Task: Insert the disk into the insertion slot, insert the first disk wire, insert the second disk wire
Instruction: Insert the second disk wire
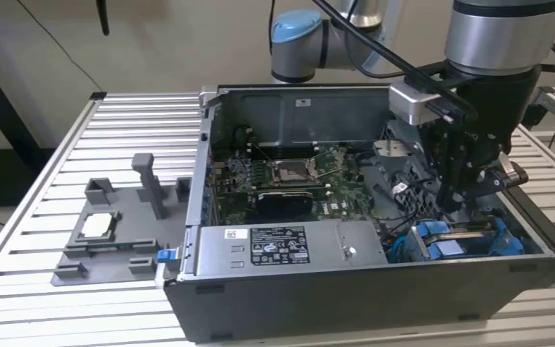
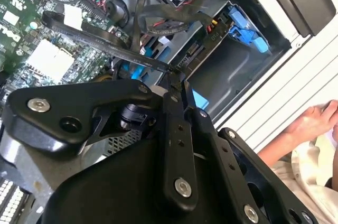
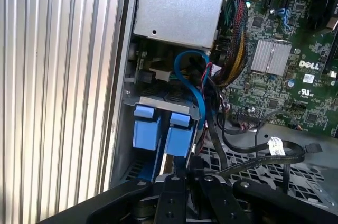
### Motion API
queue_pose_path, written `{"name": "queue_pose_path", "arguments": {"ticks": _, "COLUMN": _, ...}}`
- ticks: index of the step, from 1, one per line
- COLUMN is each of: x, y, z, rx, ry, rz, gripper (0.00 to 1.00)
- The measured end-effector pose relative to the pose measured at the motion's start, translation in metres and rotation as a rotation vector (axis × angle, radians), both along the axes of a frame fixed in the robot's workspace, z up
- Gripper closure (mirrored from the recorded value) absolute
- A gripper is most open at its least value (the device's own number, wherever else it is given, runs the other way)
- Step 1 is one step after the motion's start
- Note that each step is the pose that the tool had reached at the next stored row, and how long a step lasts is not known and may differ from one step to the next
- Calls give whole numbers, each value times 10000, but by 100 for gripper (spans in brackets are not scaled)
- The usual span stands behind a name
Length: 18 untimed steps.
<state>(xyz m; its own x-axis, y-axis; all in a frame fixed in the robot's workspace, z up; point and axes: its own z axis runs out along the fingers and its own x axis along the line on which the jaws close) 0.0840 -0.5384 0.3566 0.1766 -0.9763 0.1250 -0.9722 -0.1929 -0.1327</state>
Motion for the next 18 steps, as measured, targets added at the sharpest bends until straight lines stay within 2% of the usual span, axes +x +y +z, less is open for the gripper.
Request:
{"name": "queue_pose_path", "arguments": {"ticks": 4, "x": 75, "y": -19, "z": 0, "rx": 75, "ry": 224, "rz": -1, "gripper": 84}}
{"name": "queue_pose_path", "arguments": {"ticks": 6, "x": 109, "y": -36, "z": 0, "rx": 153, "ry": 319, "rz": -1, "gripper": 84}}
{"name": "queue_pose_path", "arguments": {"ticks": 7, "x": 118, "y": -47, "z": -1, "rx": 218, "ry": 352, "rz": 0, "gripper": 84}}
{"name": "queue_pose_path", "arguments": {"ticks": 9, "x": 125, "y": -69, "z": -2, "rx": 385, "ry": 383, "rz": 3, "gripper": 84}}
{"name": "queue_pose_path", "arguments": {"ticks": 12, "x": 125, "y": -97, "z": -5, "rx": 677, "ry": 383, "rz": 0, "gripper": 84}}
{"name": "queue_pose_path", "arguments": {"ticks": 15, "x": 126, "y": -129, "z": -7, "rx": 883, "ry": 387, "rz": -2, "gripper": 84}}
{"name": "queue_pose_path", "arguments": {"ticks": 16, "x": 127, "y": -146, "z": -7, "rx": 907, "ry": 431, "rz": -3, "gripper": 84}}
{"name": "queue_pose_path", "arguments": {"ticks": 18, "x": 134, "y": -179, "z": -7, "rx": 938, "ry": 601, "rz": -10, "gripper": 84}}
